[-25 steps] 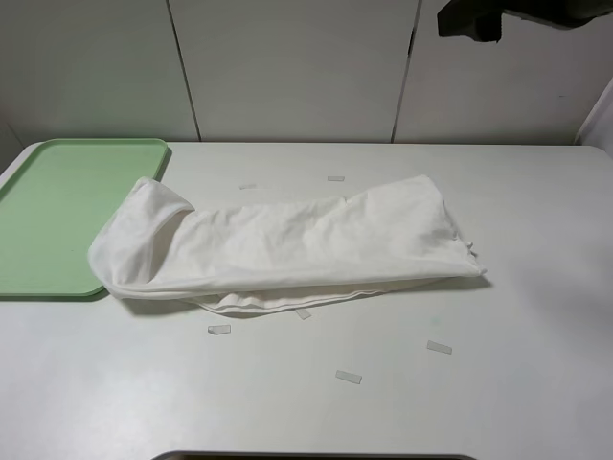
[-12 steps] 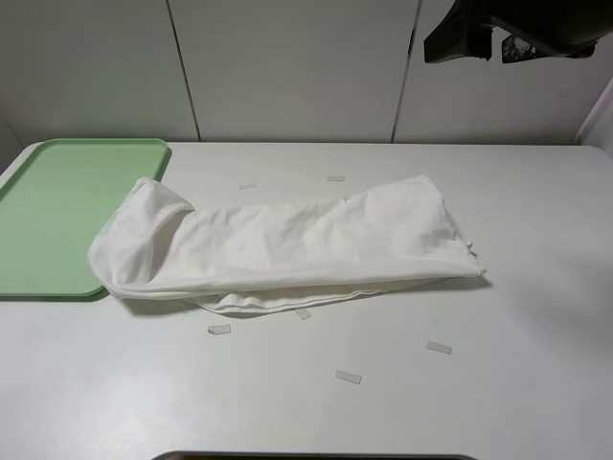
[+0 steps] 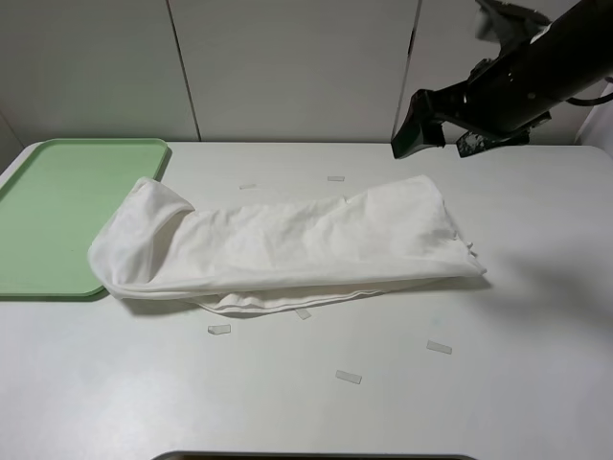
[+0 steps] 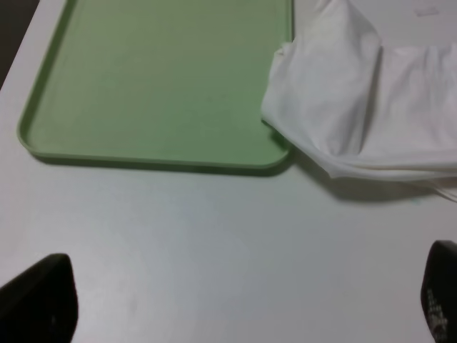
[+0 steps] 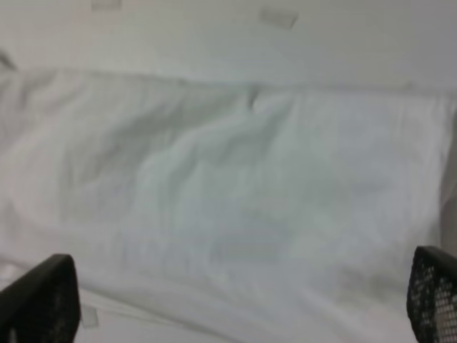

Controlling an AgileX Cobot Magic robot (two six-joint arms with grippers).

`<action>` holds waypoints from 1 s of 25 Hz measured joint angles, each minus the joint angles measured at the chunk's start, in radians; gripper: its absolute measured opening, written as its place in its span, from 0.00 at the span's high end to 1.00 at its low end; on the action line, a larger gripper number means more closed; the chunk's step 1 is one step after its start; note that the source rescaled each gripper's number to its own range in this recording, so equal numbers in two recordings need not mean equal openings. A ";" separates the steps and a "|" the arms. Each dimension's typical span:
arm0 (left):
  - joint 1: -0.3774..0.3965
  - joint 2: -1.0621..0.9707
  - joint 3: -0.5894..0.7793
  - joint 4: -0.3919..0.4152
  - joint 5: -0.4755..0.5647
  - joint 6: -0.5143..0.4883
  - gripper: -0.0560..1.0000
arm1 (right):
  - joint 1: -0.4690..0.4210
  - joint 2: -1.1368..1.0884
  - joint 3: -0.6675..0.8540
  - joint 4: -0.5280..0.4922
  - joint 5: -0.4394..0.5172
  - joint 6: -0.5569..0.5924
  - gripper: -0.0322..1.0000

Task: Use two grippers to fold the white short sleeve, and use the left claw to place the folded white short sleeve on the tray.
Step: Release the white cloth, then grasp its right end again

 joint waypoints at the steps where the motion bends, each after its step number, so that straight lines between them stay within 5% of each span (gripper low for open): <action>1: 0.000 0.000 0.000 0.001 0.000 0.000 0.03 | 0.000 0.019 0.000 0.011 0.006 -0.018 0.00; 7: 0.000 0.000 0.000 0.001 0.000 0.000 0.03 | 0.000 0.095 0.000 0.069 0.007 -0.177 0.00; 12: 0.000 0.000 0.000 0.001 0.000 0.000 0.03 | -0.012 0.139 -0.013 0.083 0.009 -0.198 0.00; 25: 0.000 0.000 0.000 0.001 0.000 0.000 0.03 | -0.199 0.507 -0.318 0.080 0.178 -0.246 0.00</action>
